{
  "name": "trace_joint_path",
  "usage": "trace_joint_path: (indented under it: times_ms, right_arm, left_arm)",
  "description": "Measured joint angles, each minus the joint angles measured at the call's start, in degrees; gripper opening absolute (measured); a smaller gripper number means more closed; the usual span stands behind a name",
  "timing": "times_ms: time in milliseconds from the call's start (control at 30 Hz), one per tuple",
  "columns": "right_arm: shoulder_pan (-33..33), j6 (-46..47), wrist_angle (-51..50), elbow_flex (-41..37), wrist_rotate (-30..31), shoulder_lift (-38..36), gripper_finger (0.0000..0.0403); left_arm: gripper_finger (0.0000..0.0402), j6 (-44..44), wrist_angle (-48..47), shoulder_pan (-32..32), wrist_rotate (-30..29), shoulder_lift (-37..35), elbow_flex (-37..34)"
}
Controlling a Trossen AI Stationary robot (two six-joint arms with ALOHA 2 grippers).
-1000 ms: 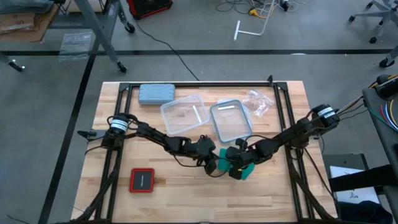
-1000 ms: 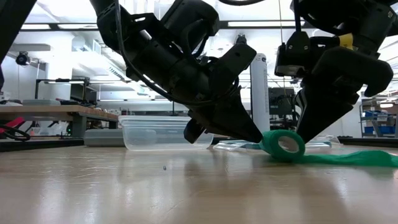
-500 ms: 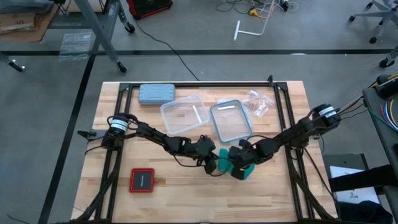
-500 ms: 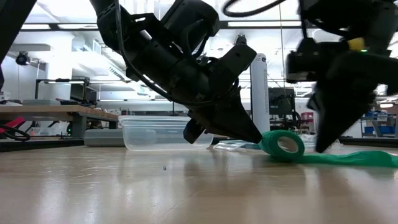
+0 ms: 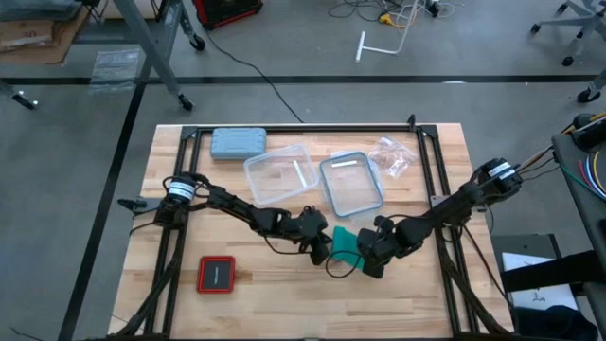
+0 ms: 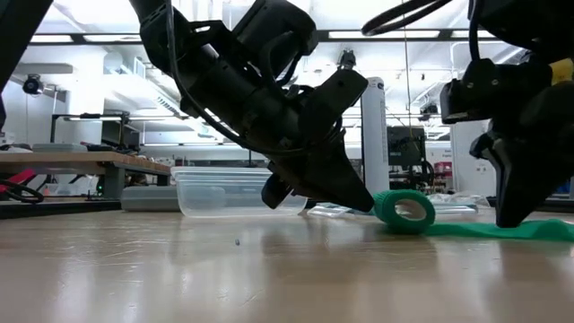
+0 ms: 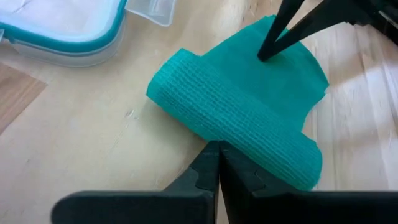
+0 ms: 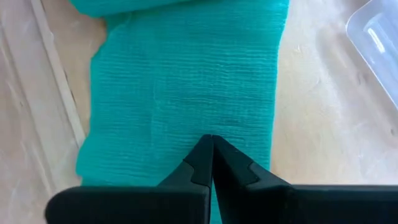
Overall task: Roll bandage
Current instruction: Roll the blue bandage
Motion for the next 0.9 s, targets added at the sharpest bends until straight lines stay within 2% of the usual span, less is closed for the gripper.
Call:
trace_joint_path:
  times_ms: [400, 667, 900]
  right_arm:
    - [-0.15, -1.07, -1.27, -0.40, 4.62, -0.22, 0.0002]
    - [-0.22, 1.75, -7.77, -0.70, 7.69, -5.37, 0.0002]
    - [-0.20, -0.01, -3.45, -0.70, 7.62, -7.76, 0.0002]
  left_arm:
    - [0.0004, 0.00, 1.45, 0.00, 0.08, 0.00, 0.00]
    - [0.0003, 0.00, 1.43, 0.00, 0.25, 0.00, 0.00]
    - [0.0003, -0.02, 1.39, 0.00, 0.25, 0.00, 0.00]
